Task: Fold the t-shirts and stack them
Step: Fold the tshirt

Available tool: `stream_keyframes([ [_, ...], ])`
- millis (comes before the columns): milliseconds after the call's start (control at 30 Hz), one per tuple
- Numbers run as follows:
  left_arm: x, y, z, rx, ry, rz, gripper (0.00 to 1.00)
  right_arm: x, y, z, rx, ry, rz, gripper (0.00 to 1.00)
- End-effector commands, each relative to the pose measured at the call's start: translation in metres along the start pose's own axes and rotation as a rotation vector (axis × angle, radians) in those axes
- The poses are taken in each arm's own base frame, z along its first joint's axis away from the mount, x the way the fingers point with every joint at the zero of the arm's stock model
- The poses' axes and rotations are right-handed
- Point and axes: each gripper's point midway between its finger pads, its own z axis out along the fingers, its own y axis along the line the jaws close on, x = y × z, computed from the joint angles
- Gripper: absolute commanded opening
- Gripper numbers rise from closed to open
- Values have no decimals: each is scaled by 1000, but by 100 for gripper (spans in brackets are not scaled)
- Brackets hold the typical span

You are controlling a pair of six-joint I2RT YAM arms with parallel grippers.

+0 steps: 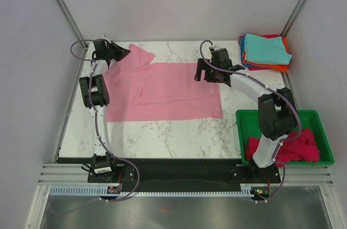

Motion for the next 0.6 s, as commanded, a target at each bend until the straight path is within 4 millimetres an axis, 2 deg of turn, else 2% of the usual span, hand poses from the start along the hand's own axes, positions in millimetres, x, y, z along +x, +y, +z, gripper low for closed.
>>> stream_keyframes([
  [0, 5, 10, -5, -43, 3, -44, 2, -57, -23, 17, 68, -103, 21, 98],
  [67, 5, 12, -6, -55, -3, -48, 2, -76, -40, 32, 114, -125, 41, 98],
  [167, 6, 10, -6, -51, 0, -50, 2, -89, -64, 53, 177, -124, 56, 97],
  [233, 5, 11, -7, -48, 0, -50, 2, -98, -74, 60, 218, -130, 56, 96],
  [267, 6, 11, -6, -46, 3, -50, 2, -91, -81, 71, 238, -106, 41, 95],
  [333, 8, 9, -5, -38, 8, -49, 2, -100, -88, 76, 274, -124, 31, 95],
  [367, 6, 9, -6, -37, 6, -48, 2, -95, -91, 86, 282, -107, 16, 95],
  [433, 7, 9, -6, -35, 8, -46, 2, -108, -95, 92, 296, -131, 16, 95],
  [500, 7, 9, -5, -34, 7, -45, 2, -107, -104, 107, 317, -123, 13, 94],
  [533, 7, 8, -6, -32, 7, -44, 2, -117, -104, 109, 326, -144, 12, 93],
  [567, 8, 9, -5, -30, 11, -45, 2, -109, -110, 121, 341, -123, 7, 92],
])
